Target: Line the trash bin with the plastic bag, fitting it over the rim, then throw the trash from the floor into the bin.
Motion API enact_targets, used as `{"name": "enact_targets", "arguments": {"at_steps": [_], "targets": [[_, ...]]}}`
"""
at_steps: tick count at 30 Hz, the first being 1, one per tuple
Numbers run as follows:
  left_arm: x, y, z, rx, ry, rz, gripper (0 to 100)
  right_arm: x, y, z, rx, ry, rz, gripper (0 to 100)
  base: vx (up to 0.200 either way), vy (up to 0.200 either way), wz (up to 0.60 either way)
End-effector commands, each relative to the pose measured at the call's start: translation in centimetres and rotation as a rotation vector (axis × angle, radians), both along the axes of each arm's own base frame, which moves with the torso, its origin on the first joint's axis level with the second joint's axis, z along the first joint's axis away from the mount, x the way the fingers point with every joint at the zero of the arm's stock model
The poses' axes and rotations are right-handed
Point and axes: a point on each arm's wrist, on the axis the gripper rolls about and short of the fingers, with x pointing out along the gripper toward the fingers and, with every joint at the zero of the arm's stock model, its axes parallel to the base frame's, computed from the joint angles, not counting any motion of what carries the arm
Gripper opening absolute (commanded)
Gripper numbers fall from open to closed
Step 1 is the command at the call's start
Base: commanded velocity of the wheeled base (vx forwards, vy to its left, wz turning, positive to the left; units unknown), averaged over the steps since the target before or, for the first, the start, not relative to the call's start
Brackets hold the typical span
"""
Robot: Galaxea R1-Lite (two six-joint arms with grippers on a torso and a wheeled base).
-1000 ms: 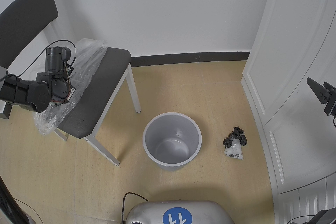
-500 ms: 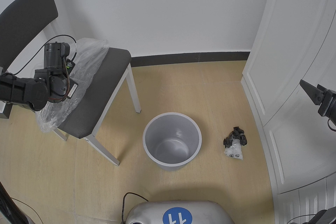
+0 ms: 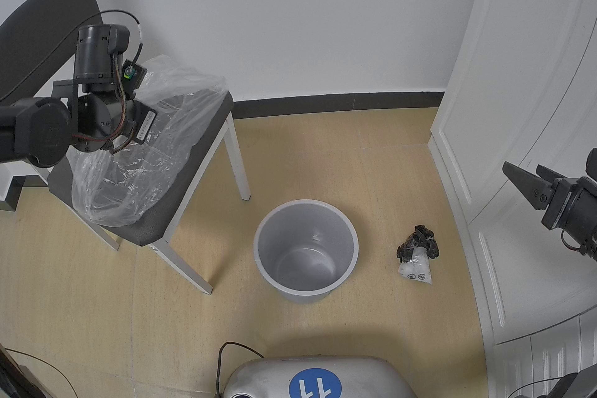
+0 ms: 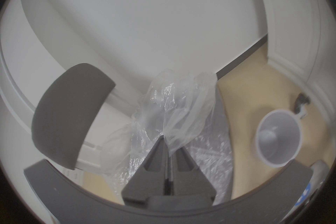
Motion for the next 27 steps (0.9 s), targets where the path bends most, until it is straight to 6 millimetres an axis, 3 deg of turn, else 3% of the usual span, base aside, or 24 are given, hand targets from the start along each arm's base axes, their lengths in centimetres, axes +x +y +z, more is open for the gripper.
{"name": "enact_targets", "arguments": {"at_steps": [1,8,15,27], "targets": [[-1.9,-1.7,2.9,-0.107,-0.047,-0.114,0,-0.1,0.3,-0.3,-0.001,0.012,0.020,100,0.000,0.000,0.00],[-2.6,-3.5,3.4,-0.218,-0.058,-0.207,0,-0.2,0.7,-0.5,0.004,0.023,0.045,100,0.000,0.000,0.00],[-2.9,-6.8,6.2,-0.399,-0.144,-0.334,0,-0.1,2.5,-2.2,0.004,0.107,0.138,100,0.000,0.000,0.00],[-3.2,-11.4,8.7,-0.538,-0.219,-0.445,0,-0.1,4.9,-4.6,0.021,0.244,0.232,100,0.000,0.000,0.00]]}}
